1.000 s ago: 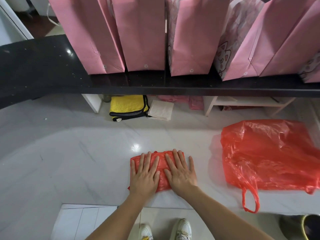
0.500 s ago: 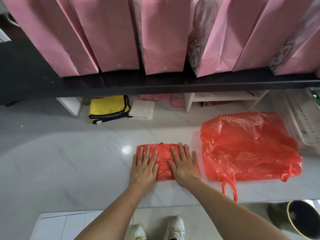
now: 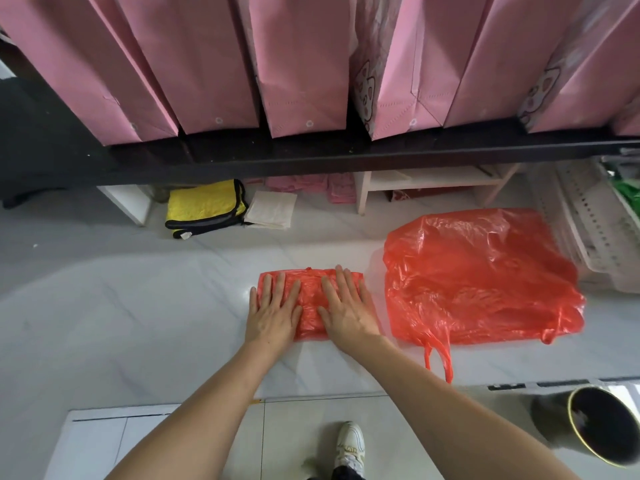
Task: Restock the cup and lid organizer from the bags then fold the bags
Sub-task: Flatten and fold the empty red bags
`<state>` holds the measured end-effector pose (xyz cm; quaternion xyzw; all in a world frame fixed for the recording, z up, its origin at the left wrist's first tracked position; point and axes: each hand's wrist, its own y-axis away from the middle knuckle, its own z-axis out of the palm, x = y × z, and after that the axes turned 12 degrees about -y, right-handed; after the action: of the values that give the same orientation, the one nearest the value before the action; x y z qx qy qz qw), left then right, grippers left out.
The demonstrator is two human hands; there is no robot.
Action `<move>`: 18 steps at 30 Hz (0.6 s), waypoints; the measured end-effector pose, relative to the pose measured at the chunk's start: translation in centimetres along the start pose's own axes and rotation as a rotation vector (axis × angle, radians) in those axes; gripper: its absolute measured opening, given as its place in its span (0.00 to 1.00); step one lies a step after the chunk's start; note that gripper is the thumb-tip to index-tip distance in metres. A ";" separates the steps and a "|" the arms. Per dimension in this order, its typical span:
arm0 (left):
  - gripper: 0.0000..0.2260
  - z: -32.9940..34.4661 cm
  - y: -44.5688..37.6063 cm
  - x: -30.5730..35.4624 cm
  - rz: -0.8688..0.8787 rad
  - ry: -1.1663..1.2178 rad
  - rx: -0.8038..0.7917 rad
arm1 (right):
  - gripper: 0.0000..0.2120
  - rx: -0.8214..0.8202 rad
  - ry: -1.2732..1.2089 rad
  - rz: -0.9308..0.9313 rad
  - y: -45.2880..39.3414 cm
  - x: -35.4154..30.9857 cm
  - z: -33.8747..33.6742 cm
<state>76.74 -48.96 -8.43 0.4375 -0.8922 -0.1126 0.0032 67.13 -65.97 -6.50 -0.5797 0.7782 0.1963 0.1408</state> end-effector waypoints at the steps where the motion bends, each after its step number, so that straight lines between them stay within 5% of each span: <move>1: 0.33 -0.7 0.2 0.2 -0.002 -0.002 0.000 | 0.30 0.050 -0.063 -0.031 0.5 -0.3 -0.2; 6: 0.30 -3.3 2.4 1.6 -0.006 0.003 0.051 | 0.21 0.243 -0.368 -0.030 4.2 -0.8 -1.9; 18: 0.22 -6.2 8.4 12.1 0.238 0.190 0.154 | 0.15 0.556 -0.504 0.194 16.9 4.6 -4.7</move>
<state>63.34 -54.67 -1.78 0.3363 -0.9394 -0.0009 0.0672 49.67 -67.87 -2.04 -0.3766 0.7940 0.1263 0.4602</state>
